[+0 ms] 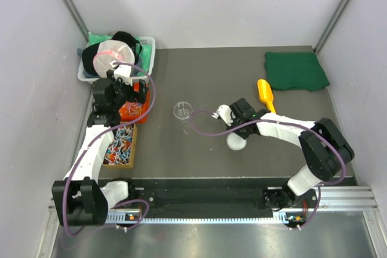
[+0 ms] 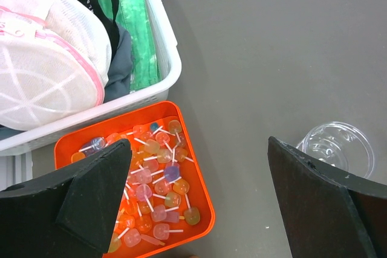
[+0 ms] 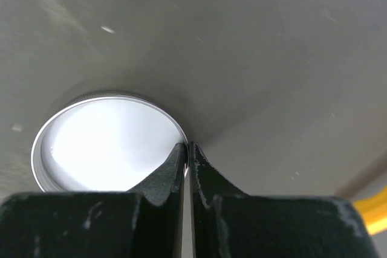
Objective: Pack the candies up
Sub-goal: Pick up the bottle lid at the center of the board, then place the bottle lid at the center of the board.
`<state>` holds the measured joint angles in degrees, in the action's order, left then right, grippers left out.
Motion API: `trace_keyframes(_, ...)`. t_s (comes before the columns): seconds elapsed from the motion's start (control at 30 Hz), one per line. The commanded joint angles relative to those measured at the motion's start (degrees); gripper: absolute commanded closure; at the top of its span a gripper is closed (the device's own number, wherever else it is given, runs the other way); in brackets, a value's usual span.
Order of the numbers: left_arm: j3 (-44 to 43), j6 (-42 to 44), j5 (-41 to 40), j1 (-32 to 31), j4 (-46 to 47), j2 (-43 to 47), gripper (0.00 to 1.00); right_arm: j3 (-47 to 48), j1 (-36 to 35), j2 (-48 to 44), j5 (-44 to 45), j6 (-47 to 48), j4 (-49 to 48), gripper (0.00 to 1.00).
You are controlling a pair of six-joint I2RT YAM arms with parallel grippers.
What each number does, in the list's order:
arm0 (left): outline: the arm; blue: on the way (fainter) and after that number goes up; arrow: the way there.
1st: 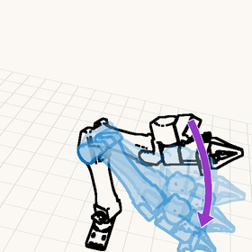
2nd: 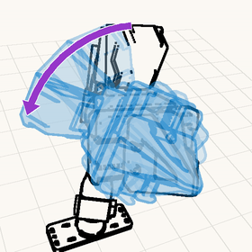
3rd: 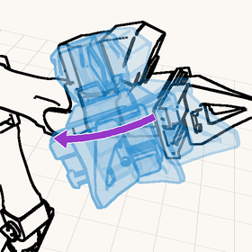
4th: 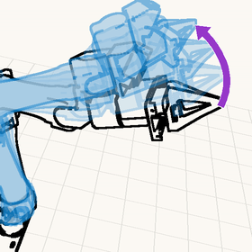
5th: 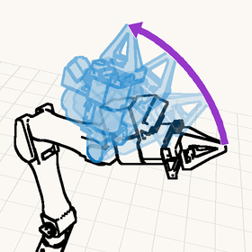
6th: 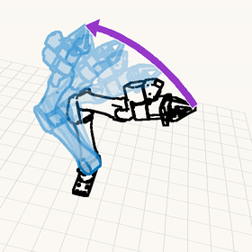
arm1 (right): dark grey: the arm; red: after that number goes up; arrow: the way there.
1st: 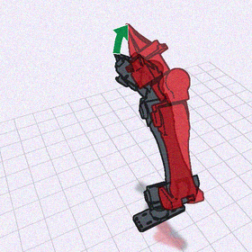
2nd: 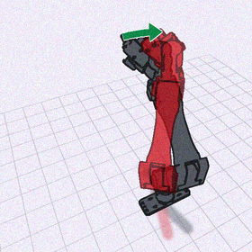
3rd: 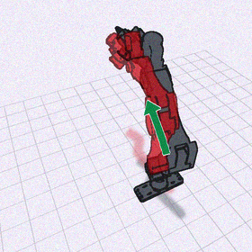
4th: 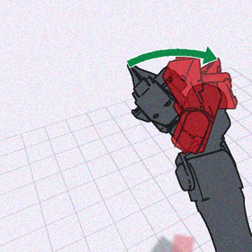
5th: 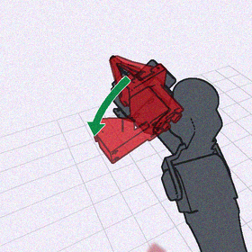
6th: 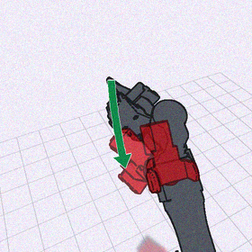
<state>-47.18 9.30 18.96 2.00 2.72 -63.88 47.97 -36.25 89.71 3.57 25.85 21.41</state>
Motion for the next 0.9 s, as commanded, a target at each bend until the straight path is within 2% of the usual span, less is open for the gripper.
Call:
trace_keyframes(0.0,0.2,1.0,-0.2,0.4,0.4,1.7,0.01,-2.4,5.7,-0.6,0.9,3.9,2.2,0.98)
trace_keyframes(0.1,0.0,1.2,-0.3,0.5,0.3,1.8,0.01,-3.2,9.8,-1.1,0.7,5.9,2.1,0.98)
trace_keyframes(0.37,-0.2,1.3,-0.3,0.6,0.4,1.5,0.01,-5.9,12.8,-3.1,0.8,8.8,2.6,0.94)
trace_keyframes(0.47,-0.1,1.3,-0.4,0.7,0.4,1.3,0.01,-6.0,12.9,-3.5,0.4,9.0,3.6,0.82)
trace_keyframes(0.5,-0.2,1.3,-0.4,0.8,0.4,1.4,0.01,-5.5,12.8,-4.1,0.2,8.9,4.1,0.72)
trace_keyframes(0.6,-0.4,1.5,-0.5,0.8,0.1,1.4,0.01,-3.4,12.9,-6.1,-0.6,8.4,6.2,0.56)
trace_keyframes(0.73,-0.9,1.5,-0.7,1.0,0.0,1.4,0.01,2.8,12.8,-8.2,-4.8,6.2,11.5,0.52)
trace_keyframes(0.87,-2.0,-0.4,-0.6,1.6,-0.3,0.7,0.01,14.1,12.3,-7.6,-9.3,2.5,16.0,0.51)
